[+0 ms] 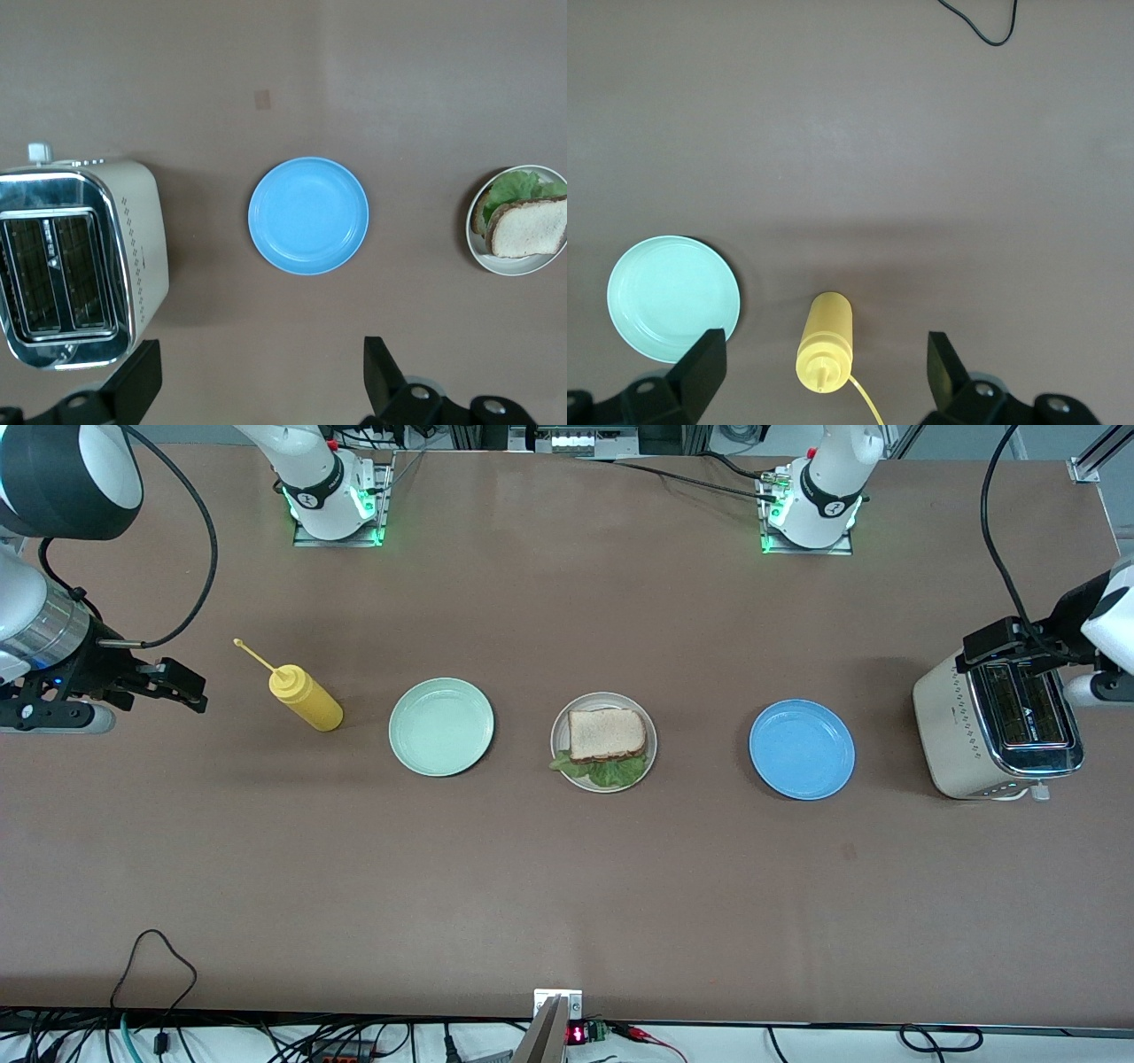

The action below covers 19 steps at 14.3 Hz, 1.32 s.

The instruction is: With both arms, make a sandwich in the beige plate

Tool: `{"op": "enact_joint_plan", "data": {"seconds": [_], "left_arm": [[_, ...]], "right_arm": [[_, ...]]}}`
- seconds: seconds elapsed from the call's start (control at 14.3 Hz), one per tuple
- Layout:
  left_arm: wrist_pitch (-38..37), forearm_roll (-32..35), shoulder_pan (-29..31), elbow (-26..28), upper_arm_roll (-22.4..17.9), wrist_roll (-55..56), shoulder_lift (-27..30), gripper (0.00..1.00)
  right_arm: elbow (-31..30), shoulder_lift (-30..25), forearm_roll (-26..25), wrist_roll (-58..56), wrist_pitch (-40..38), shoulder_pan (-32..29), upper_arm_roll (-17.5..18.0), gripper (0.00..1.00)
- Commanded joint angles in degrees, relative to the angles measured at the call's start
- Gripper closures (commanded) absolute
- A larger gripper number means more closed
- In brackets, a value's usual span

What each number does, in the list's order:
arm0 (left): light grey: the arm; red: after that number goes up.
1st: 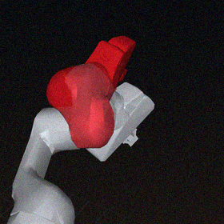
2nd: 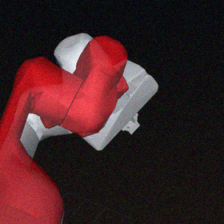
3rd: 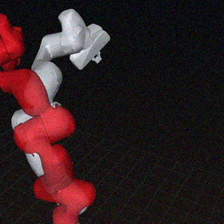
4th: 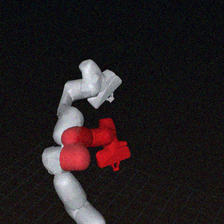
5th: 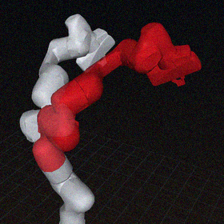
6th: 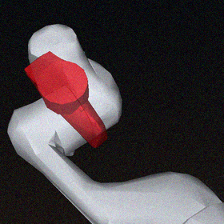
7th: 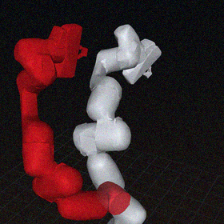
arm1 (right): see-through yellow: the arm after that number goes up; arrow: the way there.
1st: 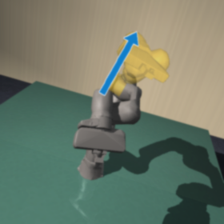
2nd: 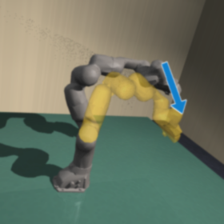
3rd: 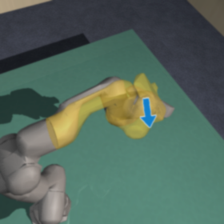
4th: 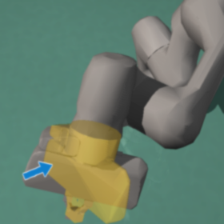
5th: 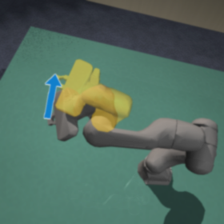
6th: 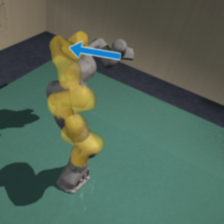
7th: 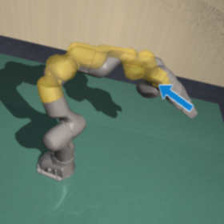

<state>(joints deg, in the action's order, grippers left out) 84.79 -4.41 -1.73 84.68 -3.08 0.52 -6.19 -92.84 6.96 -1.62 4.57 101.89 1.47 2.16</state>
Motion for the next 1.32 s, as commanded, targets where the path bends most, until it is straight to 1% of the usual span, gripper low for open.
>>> {"op": "enact_joint_plan", "data": {"seconds": [0.0,0.14,0.35,0.56,0.7,0.91,1.25], "left_arm": [[2.65,1.60,-0.21,5.65,0.00,0.80,3.55,0.00],[6.60,1.60,-0.30,10.91,0.35,0.80,7.05,0.00],[6.62,1.69,-0.21,13.39,0.80,0.71,9.78,0.00],[6.88,1.69,-0.21,17.26,0.88,0.98,12.77,0.00],[6.44,1.78,-0.21,17.71,0.97,0.98,13.57,0.00],[6.00,3.80,-0.21,17.71,1.76,0.80,14.18,0.00],[5.03,3.80,-0.21,17.71,1.85,0.62,14.45,0.00]], "right_arm": [[0.47,-0.10,-1.01,0.97,-0.73,0.28,0.04,0.00],[0.47,-0.10,-1.01,0.97,-0.73,0.28,0.04,0.00],[0.47,-0.10,-1.10,0.88,-0.82,0.28,0.04,0.00],[0.47,-0.10,-1.10,0.88,-0.73,0.28,0.04,0.00],[0.47,-0.10,-1.01,0.88,-0.82,0.28,0.04,0.00],[0.47,-0.10,-1.10,0.88,-0.82,0.28,0.04,0.00],[0.47,-0.10,-1.10,0.80,-0.82,0.28,0.04,0.00]]}}
